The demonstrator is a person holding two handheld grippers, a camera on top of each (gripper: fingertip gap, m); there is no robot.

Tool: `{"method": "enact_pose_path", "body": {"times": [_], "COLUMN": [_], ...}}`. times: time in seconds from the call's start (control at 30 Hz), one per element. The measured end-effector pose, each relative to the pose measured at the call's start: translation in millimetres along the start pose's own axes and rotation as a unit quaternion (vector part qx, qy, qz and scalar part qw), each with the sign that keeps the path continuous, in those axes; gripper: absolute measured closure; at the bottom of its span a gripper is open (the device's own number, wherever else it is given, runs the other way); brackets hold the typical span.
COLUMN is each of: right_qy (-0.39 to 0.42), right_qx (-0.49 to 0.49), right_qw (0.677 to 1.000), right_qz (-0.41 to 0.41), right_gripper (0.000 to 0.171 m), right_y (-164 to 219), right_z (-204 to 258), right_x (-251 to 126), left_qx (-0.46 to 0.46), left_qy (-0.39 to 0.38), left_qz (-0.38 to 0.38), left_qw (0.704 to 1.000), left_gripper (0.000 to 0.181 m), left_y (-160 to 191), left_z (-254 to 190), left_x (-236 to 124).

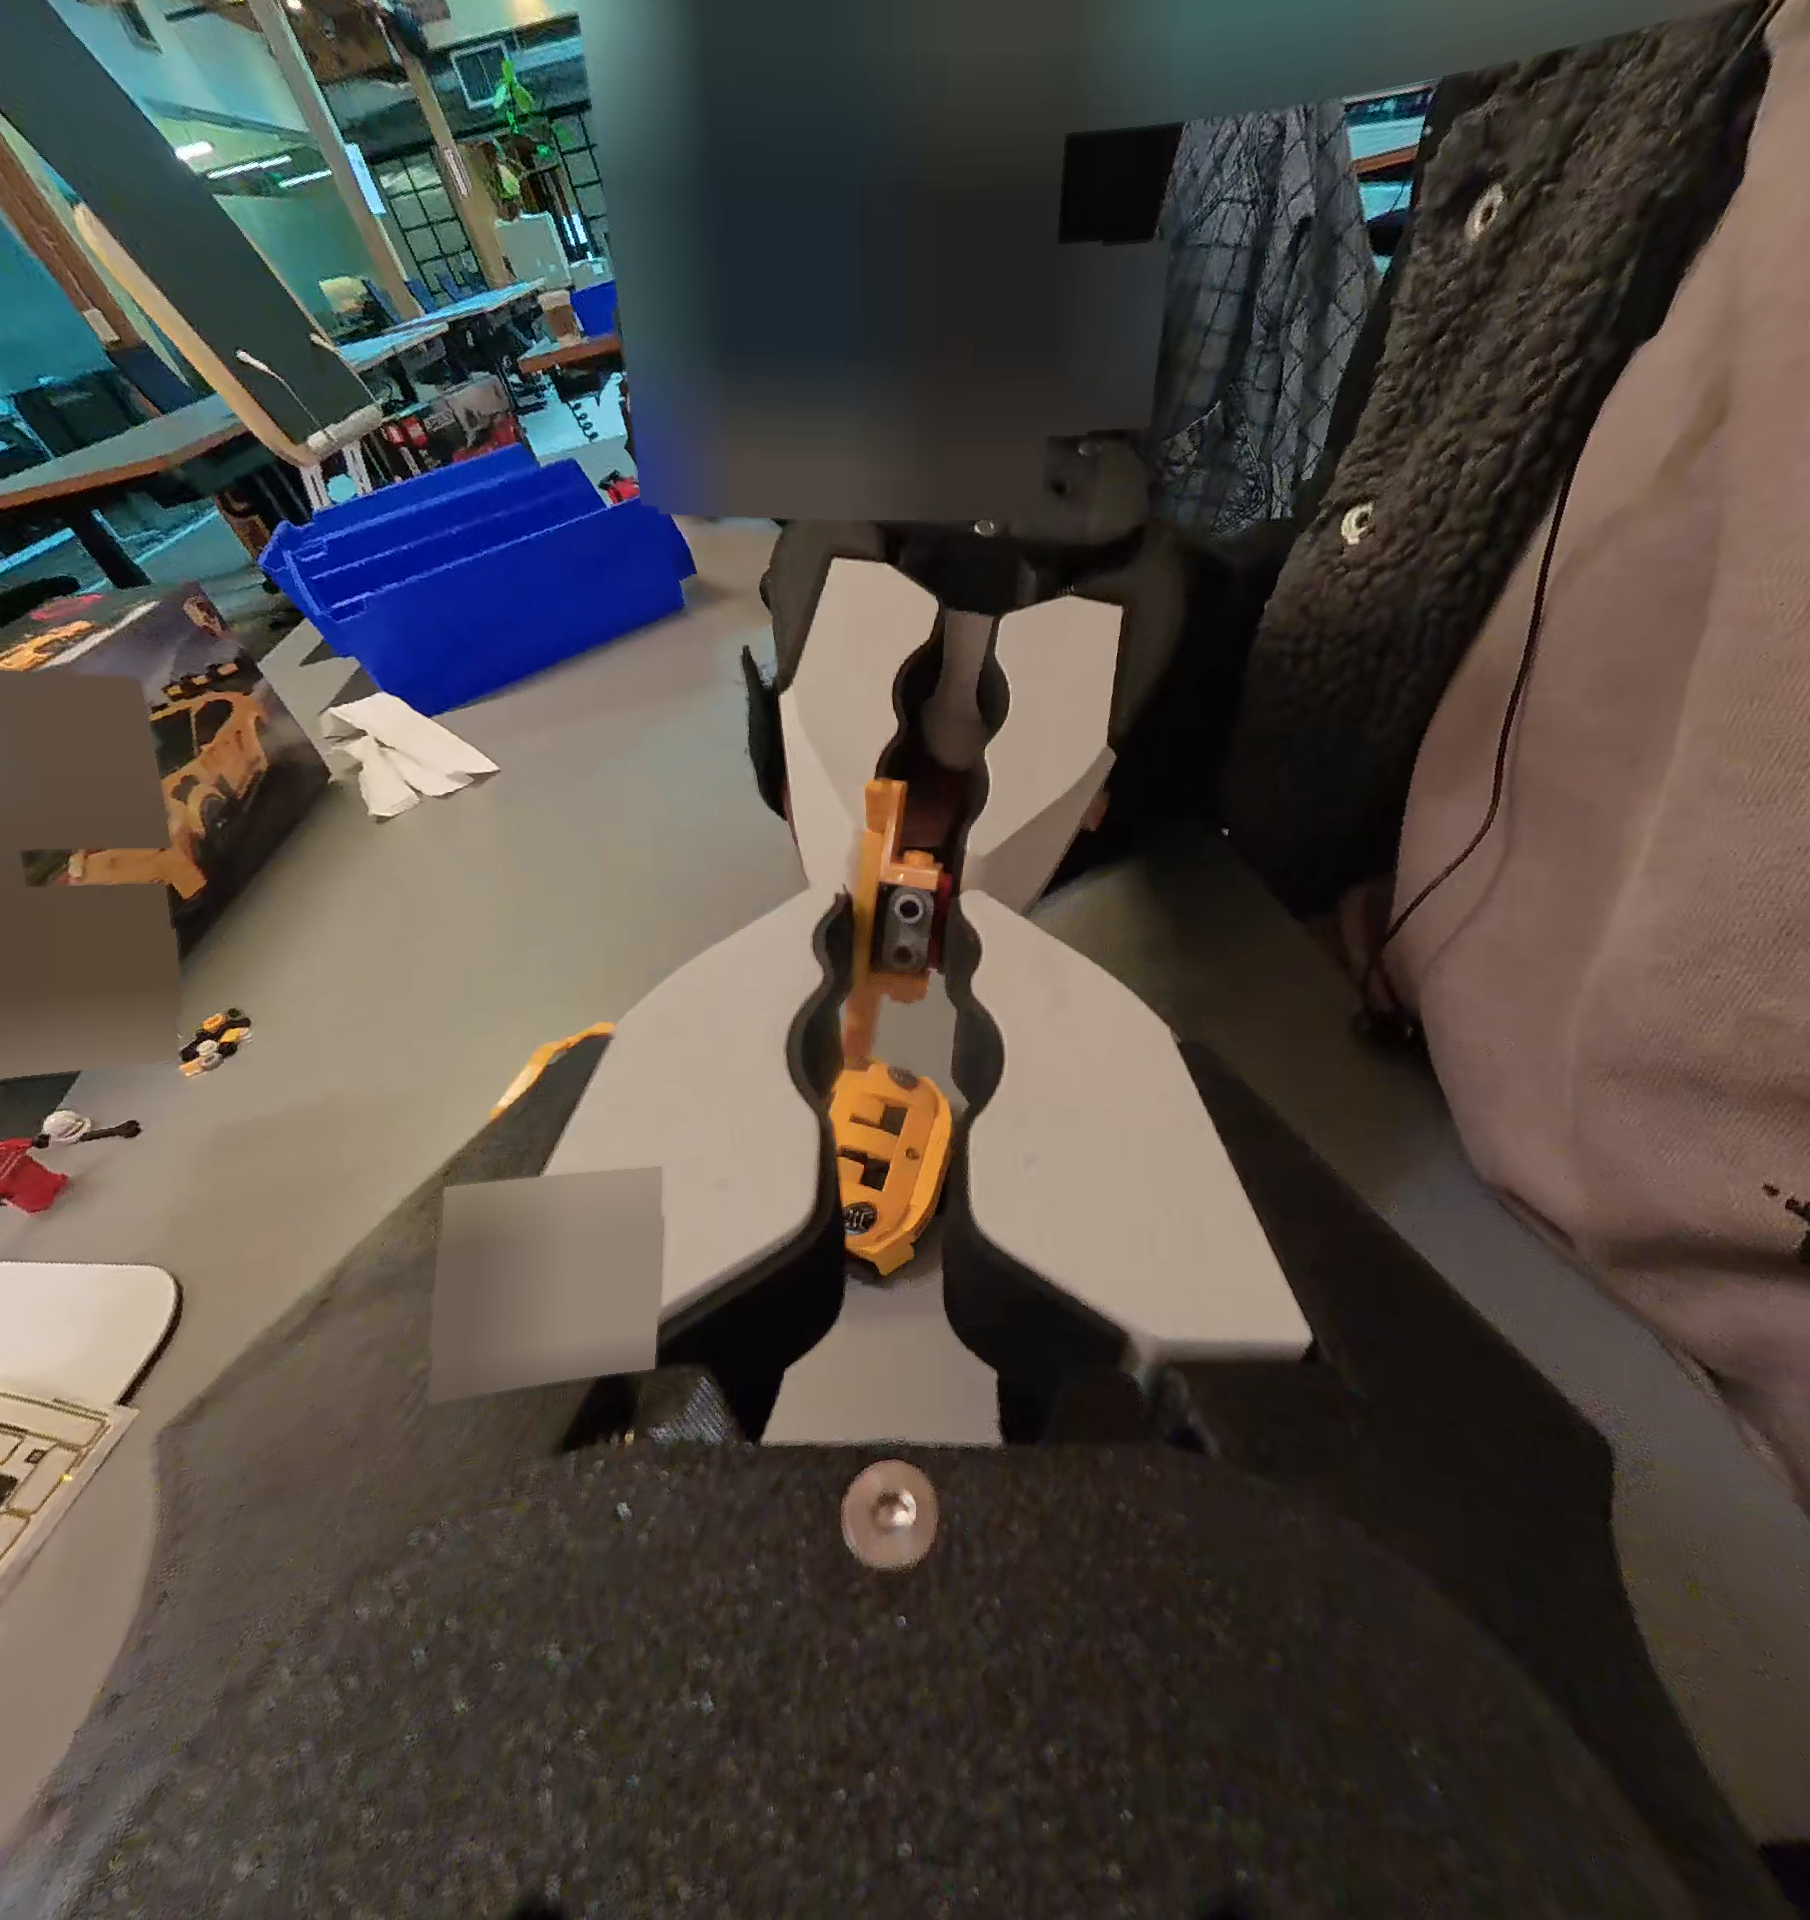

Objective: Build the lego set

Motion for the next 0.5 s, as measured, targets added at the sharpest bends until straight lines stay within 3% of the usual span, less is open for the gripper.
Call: {"method": "enact_pose_path", "body": {"times": [0.5], "right_qy": [-0.037], "right_qx": [0.007], "right_qw": [0.999], "right_qz": [-0.030], "right_gripper": [0.157], "right_y": [0.0], "right_z": [5.1], "right_x": [-0.8], "left_qx": [-0.015], "left_qy": [-0.001], "left_qz": [-0.053], "left_qw": [0.998], "left_gripper": [0.166], "left_y": [4.5], "left_z": [-10.1], "left_x": [-2.5]}}
Point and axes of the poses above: each gripper's, where its closed fingertips meet, x out along the fingers, y out of its underside, z = x × y across the jaws, the point moved 7 cm from there along -x, back along the fingers, and after that the axes turned 14 degrees about -y, right-handed, at the moved point
